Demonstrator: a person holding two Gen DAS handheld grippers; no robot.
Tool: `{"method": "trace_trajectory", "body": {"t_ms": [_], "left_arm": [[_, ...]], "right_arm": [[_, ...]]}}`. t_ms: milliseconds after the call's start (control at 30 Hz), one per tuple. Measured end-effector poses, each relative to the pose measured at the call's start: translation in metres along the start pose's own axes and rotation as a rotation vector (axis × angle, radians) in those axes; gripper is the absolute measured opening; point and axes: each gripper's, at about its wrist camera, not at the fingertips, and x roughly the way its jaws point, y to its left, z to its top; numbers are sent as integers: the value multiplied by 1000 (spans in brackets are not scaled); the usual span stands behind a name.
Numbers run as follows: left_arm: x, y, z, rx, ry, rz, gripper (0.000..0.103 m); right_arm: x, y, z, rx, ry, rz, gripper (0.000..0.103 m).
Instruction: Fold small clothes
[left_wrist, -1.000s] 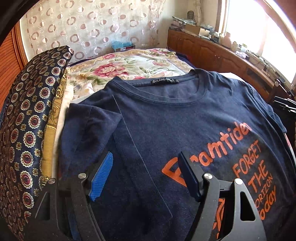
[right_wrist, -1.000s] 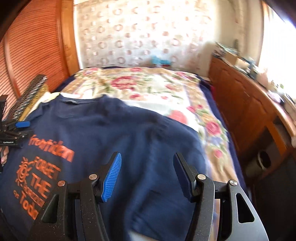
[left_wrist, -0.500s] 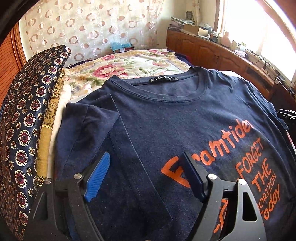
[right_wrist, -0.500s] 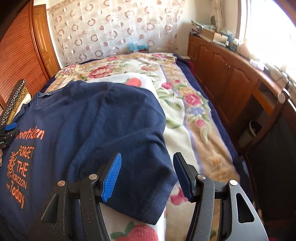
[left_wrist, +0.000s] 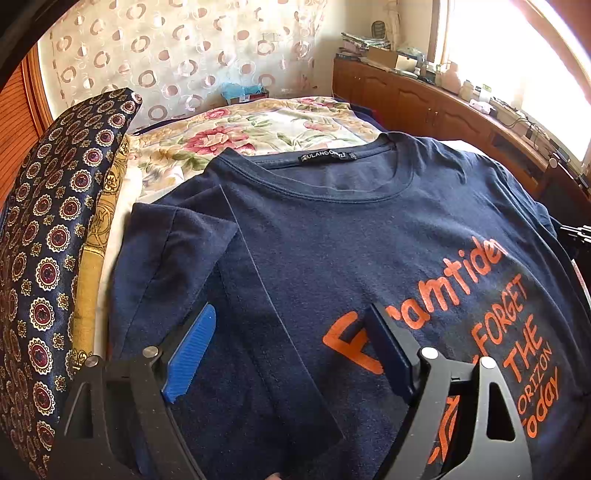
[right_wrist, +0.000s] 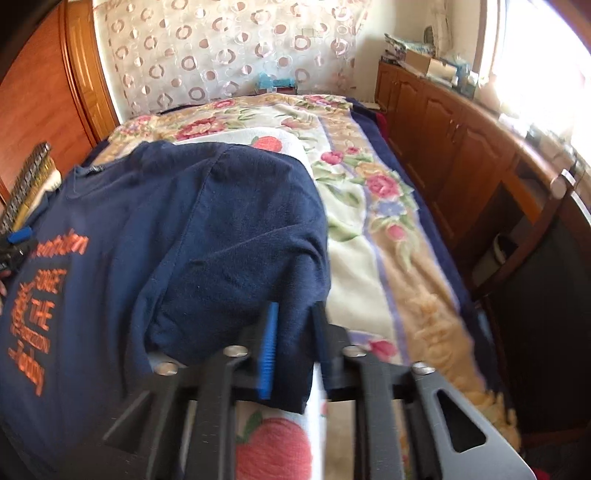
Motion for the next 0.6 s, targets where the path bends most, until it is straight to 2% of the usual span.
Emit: {"method": "trace_trajectory", "body": {"t_ms": [100, 233, 367, 467, 600], "left_arm": [[0, 0, 0, 0, 0, 0, 84], [0, 0, 0, 2, 0, 2, 84], [0, 1, 0, 6, 4, -4, 84], [-8, 1, 1, 7, -10, 5, 84], [-32, 3, 2, -5, -66, 1, 84]], "right_arm": [[-6, 7, 5, -27, -31, 11, 8], [-23, 27, 21, -60, -113, 69, 7], [-30, 59, 39, -110, -168, 162, 7], [-25, 91, 43, -173, -169, 221, 7], [-2, 120, 35, -227, -112, 264, 8]]}}
